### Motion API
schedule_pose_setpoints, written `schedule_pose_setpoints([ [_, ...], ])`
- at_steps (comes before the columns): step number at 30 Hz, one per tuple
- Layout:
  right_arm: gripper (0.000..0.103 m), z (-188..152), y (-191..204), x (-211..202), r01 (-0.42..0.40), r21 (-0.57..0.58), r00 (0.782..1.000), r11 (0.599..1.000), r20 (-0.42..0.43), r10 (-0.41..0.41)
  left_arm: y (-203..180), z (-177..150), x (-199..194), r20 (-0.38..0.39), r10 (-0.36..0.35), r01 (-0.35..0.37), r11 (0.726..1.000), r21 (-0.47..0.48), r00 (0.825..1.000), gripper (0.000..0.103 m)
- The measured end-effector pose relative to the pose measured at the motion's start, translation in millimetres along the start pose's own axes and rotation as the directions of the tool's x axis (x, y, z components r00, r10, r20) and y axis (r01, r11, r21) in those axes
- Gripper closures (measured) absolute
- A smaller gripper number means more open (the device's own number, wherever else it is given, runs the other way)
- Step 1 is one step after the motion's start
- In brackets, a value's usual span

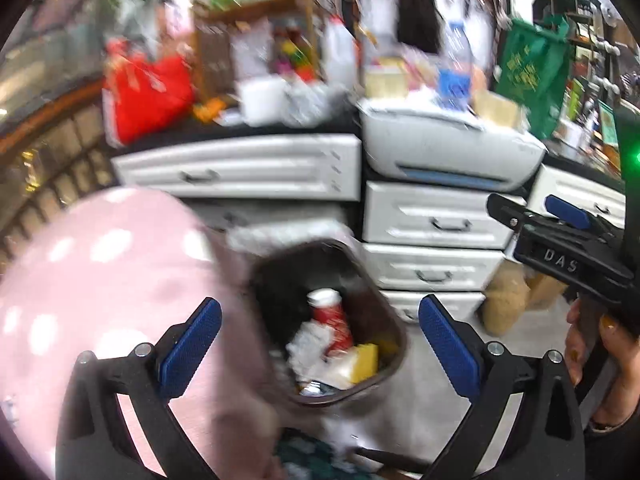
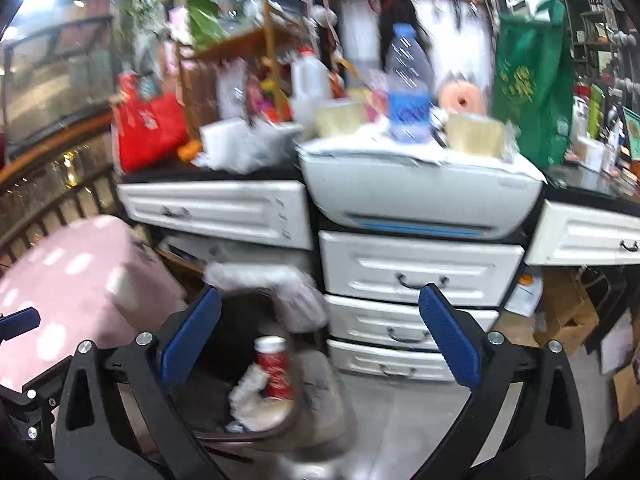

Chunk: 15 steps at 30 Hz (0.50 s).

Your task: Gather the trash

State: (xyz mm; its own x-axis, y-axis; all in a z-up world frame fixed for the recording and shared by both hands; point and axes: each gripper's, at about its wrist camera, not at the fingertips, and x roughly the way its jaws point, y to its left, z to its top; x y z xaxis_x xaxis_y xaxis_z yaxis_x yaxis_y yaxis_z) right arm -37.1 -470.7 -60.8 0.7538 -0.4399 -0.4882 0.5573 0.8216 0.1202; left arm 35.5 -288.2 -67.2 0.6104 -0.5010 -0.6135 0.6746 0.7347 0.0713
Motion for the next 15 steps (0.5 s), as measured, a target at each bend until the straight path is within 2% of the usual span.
schedule_pose_setpoints([
  [5, 0.005, 4.4, 50.1, -27.5, -0.108, -0.014, 0.994, 0.994, 0.03, 0.108, 44.2, -14.0, -52.5, 0.063, 0.119, -0.114, 0.99, -0.077, 0.991, 0.005],
  [8, 0.005, 1.5, 79.0, -42.0, -0.164, -0.018, 0.985, 0.986, 0.043, 0.164, 70.6, -27.5, -80.2, 0.086, 0.205, -0.192, 0.972, -0.132, 0.975, 0.005],
  [12, 0.005, -9.5, 115.6, -63.1, -0.246, -0.062, 0.967, 0.967, 0.044, 0.249, 94.0, -46.3, -114.3, 0.1, 0.329, -0.309, 0.935, -0.176, 0.939, 0.005],
  [15, 0.005, -19.7, 133.6, -77.8, -0.269, -0.096, 0.96, 0.958, 0.048, 0.274, 106.2, -57.5, -138.6, 0.115, 0.388, -0.355, 0.906, -0.229, 0.915, 0.005],
])
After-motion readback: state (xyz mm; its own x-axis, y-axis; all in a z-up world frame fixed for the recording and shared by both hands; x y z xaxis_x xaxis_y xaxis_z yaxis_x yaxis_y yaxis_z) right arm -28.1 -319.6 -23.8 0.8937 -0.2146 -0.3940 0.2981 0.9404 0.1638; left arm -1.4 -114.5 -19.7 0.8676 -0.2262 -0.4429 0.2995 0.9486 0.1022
